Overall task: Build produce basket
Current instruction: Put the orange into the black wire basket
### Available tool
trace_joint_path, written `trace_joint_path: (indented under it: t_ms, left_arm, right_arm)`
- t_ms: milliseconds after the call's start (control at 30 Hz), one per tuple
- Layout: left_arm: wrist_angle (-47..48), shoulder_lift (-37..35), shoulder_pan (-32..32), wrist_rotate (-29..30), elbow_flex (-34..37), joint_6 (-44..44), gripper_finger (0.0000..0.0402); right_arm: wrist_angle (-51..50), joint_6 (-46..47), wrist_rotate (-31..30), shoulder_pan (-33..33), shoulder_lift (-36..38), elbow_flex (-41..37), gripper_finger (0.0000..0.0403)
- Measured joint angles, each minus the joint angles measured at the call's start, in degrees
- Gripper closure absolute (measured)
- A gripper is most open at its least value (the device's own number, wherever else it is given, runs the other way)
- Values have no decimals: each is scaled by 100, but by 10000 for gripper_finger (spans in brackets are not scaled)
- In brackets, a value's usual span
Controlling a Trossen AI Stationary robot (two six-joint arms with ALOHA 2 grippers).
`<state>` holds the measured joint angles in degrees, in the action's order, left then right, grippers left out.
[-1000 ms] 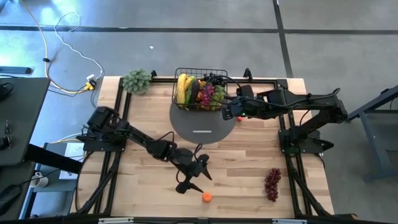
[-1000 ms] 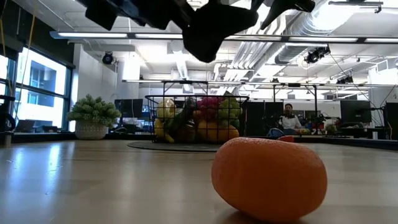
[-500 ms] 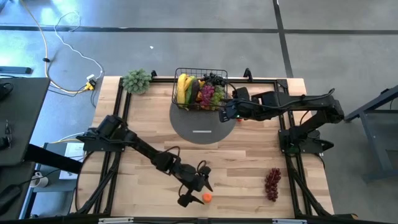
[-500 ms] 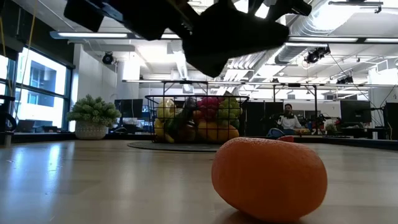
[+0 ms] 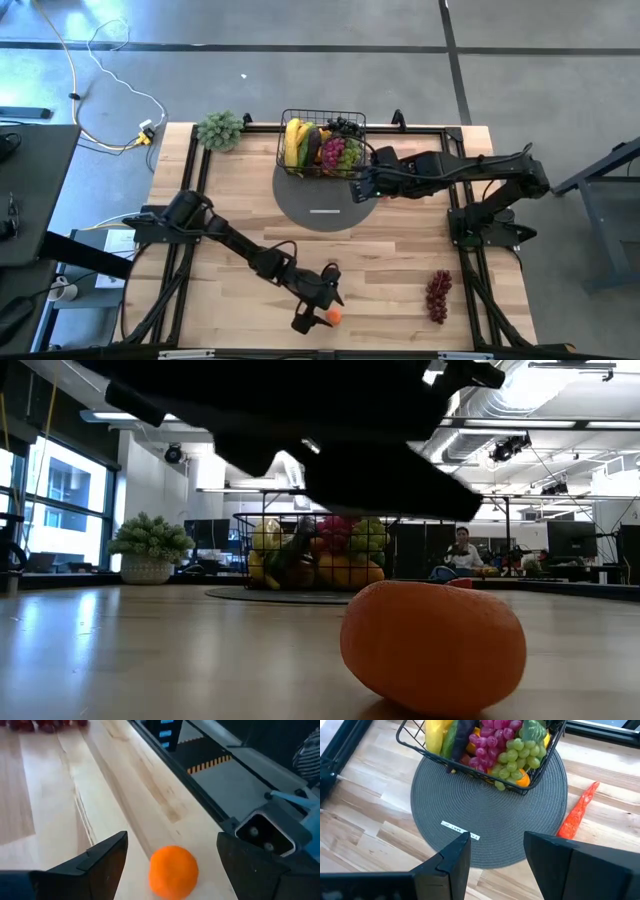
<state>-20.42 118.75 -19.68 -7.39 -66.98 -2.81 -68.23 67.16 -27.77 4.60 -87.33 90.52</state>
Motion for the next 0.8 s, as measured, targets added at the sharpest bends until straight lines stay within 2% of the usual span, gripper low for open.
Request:
trace_joint_path:
  t_ms: [800]
  left_arm:
    - [-176,438,-223,405,-2,254,108]
  right_arm:
    - [7,144,33,9,0,0,237]
